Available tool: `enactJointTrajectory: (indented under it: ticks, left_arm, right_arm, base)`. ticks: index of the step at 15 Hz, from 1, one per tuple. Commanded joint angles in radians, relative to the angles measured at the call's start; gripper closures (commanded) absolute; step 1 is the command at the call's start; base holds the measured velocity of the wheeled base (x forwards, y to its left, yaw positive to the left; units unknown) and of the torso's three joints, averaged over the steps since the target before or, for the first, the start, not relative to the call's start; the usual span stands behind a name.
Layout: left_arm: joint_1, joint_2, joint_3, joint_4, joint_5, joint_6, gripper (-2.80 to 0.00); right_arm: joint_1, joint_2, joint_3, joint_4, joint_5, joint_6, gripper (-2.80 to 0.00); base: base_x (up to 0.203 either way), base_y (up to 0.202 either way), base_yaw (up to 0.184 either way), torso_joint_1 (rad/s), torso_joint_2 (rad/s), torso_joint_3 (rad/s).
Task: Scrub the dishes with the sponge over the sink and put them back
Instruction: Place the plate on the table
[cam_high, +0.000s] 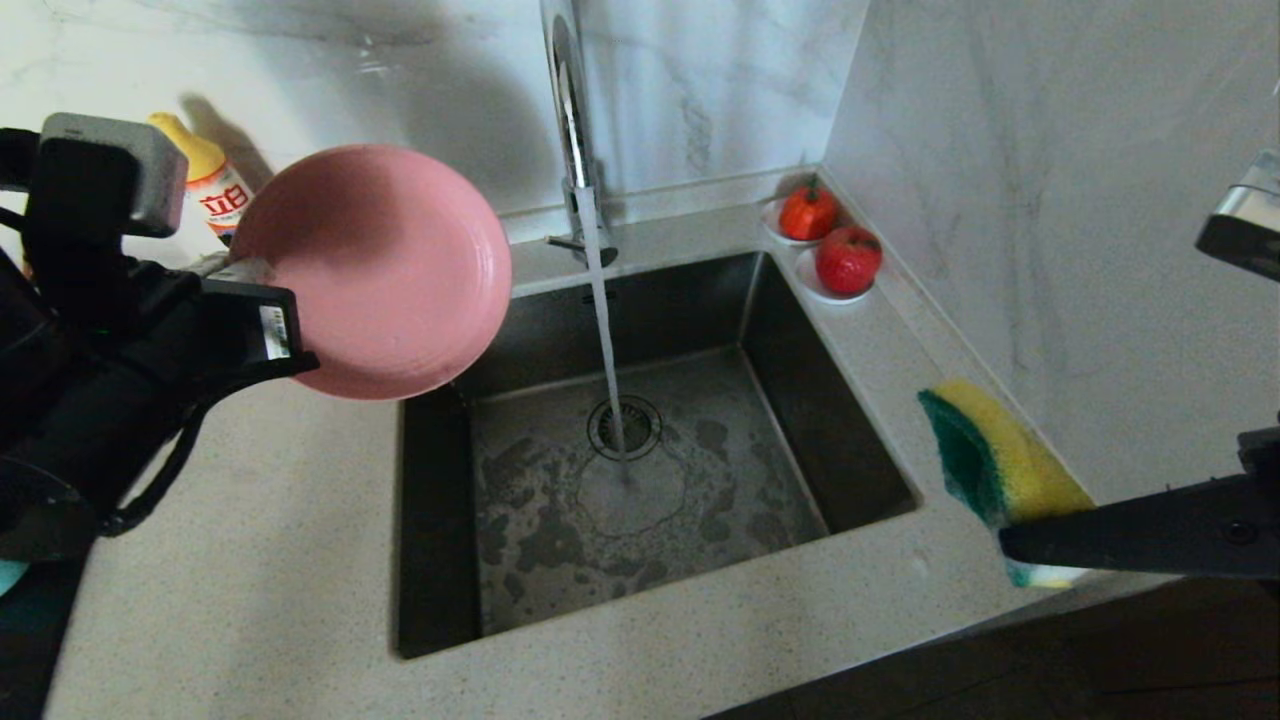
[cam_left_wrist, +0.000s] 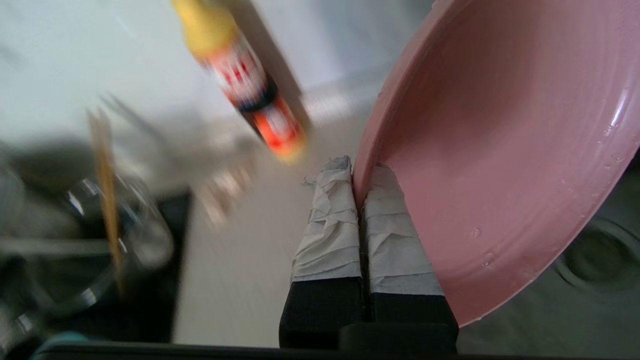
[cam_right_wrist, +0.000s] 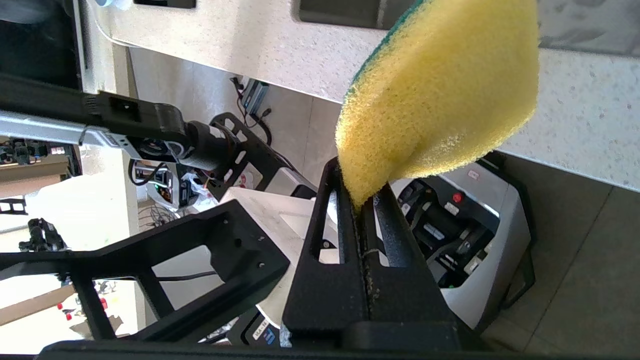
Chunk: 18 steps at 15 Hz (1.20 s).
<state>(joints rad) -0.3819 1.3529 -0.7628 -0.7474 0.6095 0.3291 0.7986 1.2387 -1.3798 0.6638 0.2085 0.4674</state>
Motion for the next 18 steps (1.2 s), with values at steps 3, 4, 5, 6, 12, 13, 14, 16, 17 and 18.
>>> enactJointTrajectory:
  ticks: [3,4,5,6,12,13,14,16,17,18]
  left_arm:
    - [0.094,-0.123,-0.31,0.952,-0.12,-0.369,0.0]
    - [0.18,-0.124,-0.336,1.042,-0.19,-0.42,0.0]
    - [0.282,-0.118,-0.349,1.107,-0.271,-0.459,0.0]
    - [0.38,-0.102,-0.352,1.151,-0.356,-0.487,0.0]
    - [0.751,0.019,-0.305,1.153,-0.675,-0.586,0.0]
    - [0.782,0.037,-0.282,1.126,-0.715,-0.588,0.0]
    - [0.811,0.065,-0.265,1.094,-0.735,-0.588,0.0]
    - [0.86,0.143,-0.239,1.021,-0.747,-0.587,0.0]
    - [0.887,0.189,-0.23,0.979,-0.756,-0.585,0.0]
    - [0.921,0.231,-0.221,0.934,-0.778,-0.583,0.0]
  right_arm:
    - [-0.022,0.001,0.042,-0.014,0.005,0.003,0.0]
    - [-0.022,-0.002,0.055,-0.04,0.005,0.003,0.0]
    - [-0.022,-0.002,0.062,-0.059,0.005,0.003,0.0]
    - [-0.022,-0.001,0.064,-0.067,0.005,0.002,0.0]
    - [-0.035,0.015,0.073,-0.07,0.005,-0.003,0.0]
    - [-0.035,0.016,0.073,-0.07,0.005,-0.003,0.0]
    - [-0.035,0.018,0.074,-0.07,0.005,-0.003,0.0]
    - [-0.035,0.025,0.073,-0.07,0.005,-0.003,0.0]
    - [-0.035,0.028,0.071,-0.07,0.005,-0.003,0.0]
    - [-0.035,0.028,0.071,-0.07,0.005,-0.003,0.0]
  base:
    - [0.0,0.0,0.0,0.0,0.0,0.0]
    - [0.0,0.0,0.0,0.0,0.0,0.0]
    - [0.0,0.0,0.0,0.0,0.0,0.0]
    - [0.0,0.0,0.0,0.0,0.0,0.0]
    - [0.0,0.0,0.0,0.0,0.0,0.0]
    - [0.0,0.0,0.0,0.0,0.0,0.0]
    - [0.0,0.0,0.0,0.0,0.0,0.0]
    - [0.0,0.0,0.0,0.0,0.0,0.0]
    - [0.0,0.0,0.0,0.0,0.0,0.0]
    - [0.0,0.0,0.0,0.0,0.0,0.0]
